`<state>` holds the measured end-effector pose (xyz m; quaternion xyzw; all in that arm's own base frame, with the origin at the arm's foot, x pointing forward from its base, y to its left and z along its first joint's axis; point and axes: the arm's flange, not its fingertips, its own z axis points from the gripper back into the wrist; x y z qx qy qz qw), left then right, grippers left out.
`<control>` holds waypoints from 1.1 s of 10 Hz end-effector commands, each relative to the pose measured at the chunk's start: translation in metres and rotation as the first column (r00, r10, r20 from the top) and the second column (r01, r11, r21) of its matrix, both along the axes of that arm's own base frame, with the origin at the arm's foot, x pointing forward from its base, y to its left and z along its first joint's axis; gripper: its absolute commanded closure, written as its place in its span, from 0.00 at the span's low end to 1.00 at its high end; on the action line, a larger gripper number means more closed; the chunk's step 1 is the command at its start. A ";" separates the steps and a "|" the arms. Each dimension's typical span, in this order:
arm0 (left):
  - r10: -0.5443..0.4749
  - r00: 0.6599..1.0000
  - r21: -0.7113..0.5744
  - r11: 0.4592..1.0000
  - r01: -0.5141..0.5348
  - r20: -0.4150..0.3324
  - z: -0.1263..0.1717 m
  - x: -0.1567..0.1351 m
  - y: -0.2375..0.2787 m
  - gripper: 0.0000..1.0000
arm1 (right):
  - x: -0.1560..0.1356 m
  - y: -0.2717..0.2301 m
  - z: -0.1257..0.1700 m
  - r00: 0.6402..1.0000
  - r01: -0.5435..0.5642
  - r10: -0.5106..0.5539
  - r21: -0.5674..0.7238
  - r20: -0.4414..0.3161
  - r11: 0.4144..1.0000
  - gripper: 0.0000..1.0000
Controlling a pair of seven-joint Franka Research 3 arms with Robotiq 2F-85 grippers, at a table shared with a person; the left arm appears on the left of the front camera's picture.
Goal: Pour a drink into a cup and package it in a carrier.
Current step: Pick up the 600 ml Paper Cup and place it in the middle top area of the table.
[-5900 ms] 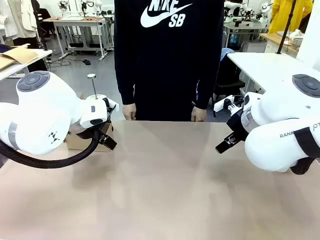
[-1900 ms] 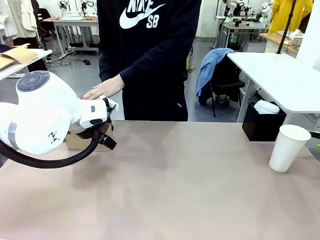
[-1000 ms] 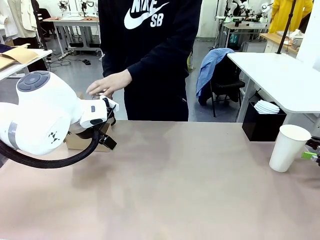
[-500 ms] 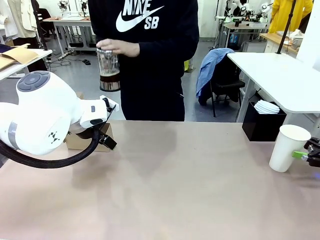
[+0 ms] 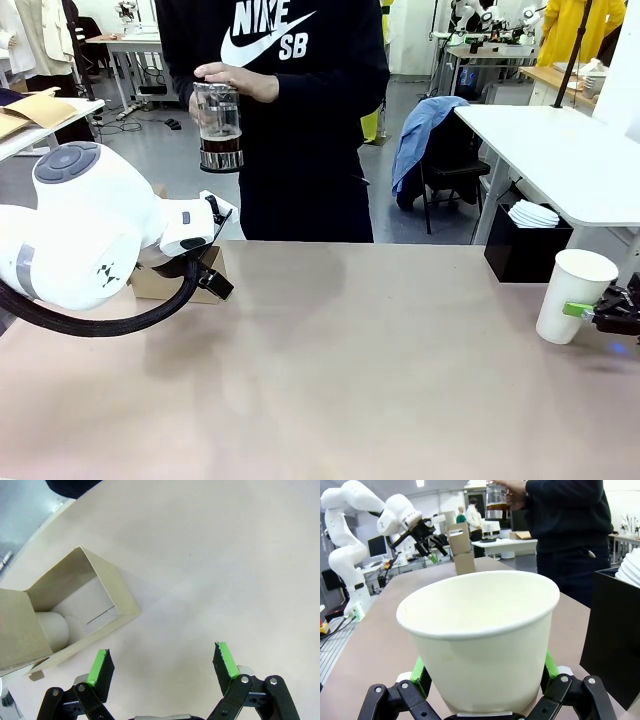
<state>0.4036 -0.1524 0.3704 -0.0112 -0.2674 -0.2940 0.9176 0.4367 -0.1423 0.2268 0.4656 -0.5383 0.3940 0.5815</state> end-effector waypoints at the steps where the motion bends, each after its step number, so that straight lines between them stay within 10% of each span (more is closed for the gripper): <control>1: 0.000 1.000 -0.001 1.000 0.000 0.000 0.000 0.000 0.000 0.00 | 0.002 0.008 -0.001 1.000 0.005 -0.005 -0.004 0.004 1.000 0.03; 2: 0.000 1.000 -0.001 1.000 0.000 0.000 0.000 0.000 0.000 0.00 | 0.003 0.006 0.000 1.000 0.002 -0.002 -0.008 -0.020 1.000 0.20; 11: 0.000 1.000 -0.001 1.000 0.000 0.000 0.000 0.000 0.000 0.00 | 0.004 0.052 0.039 0.997 0.077 -0.077 -0.013 0.009 0.997 0.19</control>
